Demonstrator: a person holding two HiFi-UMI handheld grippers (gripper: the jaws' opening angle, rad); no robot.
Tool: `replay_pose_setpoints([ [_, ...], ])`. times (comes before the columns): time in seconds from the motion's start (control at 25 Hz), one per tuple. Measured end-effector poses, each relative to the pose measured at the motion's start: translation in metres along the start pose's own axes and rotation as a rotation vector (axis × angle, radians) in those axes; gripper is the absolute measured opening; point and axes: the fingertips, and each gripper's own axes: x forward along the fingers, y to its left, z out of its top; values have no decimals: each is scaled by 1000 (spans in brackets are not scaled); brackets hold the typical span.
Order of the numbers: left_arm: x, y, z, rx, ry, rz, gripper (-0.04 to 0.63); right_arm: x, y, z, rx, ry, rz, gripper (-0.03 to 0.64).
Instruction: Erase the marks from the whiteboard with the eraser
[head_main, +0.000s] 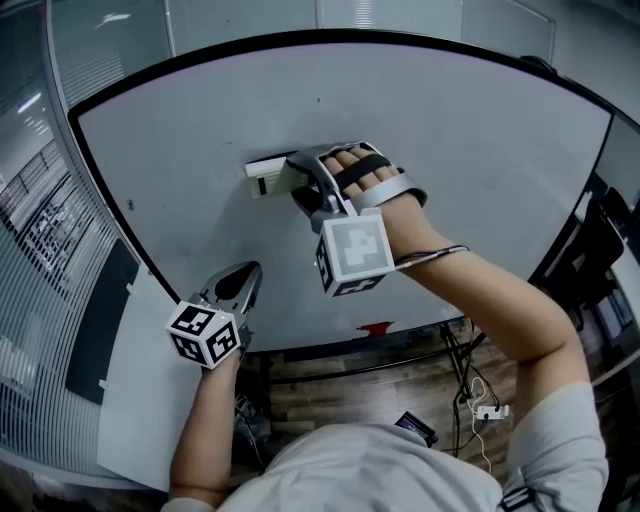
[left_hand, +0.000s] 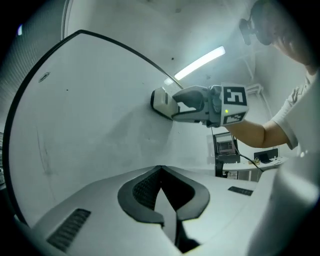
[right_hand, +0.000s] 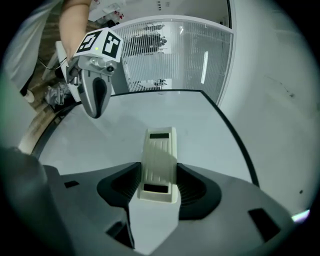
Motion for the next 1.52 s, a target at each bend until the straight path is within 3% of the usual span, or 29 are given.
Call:
replay_pose_setpoints([
  [0.44, 12, -42, -12, -19, 27, 36, 8, -8, 162, -32, -28, -6, 210, 233],
  [0.64, 18, -62, -22, -27, 54, 39, 8, -17, 185, -50, -41, 18, 249, 233],
  [0.92, 31, -87, -6, 3, 49, 13, 8, -26, 109, -68, 12, 41, 202, 233],
  [1.36, 40, -104, 26, 72, 43, -9, 8, -62, -77, -112, 67, 81, 44, 233],
  [1.52, 45, -109, 31, 84, 45, -22, 8, -75, -130, -133, 135, 71, 37, 233],
])
